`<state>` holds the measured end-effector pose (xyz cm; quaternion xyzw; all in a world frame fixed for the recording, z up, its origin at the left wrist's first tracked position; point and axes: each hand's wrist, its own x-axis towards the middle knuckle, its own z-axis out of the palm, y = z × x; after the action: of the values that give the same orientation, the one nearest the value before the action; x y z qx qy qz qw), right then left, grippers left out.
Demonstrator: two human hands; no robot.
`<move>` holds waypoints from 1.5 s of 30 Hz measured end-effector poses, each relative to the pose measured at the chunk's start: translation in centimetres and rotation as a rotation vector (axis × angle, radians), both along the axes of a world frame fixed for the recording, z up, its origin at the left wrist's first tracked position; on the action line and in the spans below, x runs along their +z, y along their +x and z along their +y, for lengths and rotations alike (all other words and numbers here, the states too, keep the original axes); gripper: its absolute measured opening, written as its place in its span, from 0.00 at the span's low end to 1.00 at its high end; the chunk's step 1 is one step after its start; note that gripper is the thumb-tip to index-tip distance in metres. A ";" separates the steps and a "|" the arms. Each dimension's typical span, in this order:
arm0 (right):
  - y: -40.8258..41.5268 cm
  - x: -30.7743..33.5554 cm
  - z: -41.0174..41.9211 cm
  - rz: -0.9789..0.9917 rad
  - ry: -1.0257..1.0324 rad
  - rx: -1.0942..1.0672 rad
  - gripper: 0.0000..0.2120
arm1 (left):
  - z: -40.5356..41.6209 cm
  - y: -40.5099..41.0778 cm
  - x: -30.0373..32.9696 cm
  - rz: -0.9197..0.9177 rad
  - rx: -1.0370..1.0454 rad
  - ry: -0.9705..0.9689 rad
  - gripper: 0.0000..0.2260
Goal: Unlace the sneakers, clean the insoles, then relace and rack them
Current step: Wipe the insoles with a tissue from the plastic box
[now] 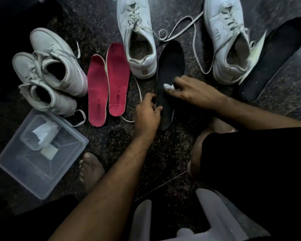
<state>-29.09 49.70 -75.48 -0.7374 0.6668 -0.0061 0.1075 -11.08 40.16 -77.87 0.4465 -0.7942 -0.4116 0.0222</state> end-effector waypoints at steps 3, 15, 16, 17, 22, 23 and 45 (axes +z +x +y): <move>0.6 -0.2 0.4 0.068 -0.027 0.341 0.17 | -0.4 -0.4 0.1 -0.001 0.021 0.046 0.12; 0.8 -1.3 0.3 -0.004 -0.046 -0.042 0.15 | -0.4 0.9 -0.2 0.037 0.086 0.059 0.06; 0.4 -1.3 0.0 0.015 -0.027 -0.202 0.14 | -0.5 0.9 -0.2 0.023 0.111 0.071 0.05; 0.3 -1.4 0.2 -0.019 0.005 -0.264 0.13 | -0.7 0.9 -0.1 0.005 0.137 0.080 0.04; 4.2 -0.8 1.8 -0.140 0.028 0.359 0.19 | -1.3 1.0 -0.7 -0.029 0.244 0.193 0.01; 4.1 -1.3 2.4 -0.157 0.063 0.296 0.18 | -1.4 1.0 -1.0 -0.027 0.249 0.208 0.01; -1.1 -0.8 -3.6 0.110 -0.171 -0.307 0.16 | -2.1 0.7 -0.8 -0.078 0.195 0.264 0.06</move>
<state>-30.14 46.12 -76.28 -0.6328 0.7733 -0.0388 0.0055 -10.42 38.06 -78.63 0.5364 -0.6863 -0.4904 -0.0277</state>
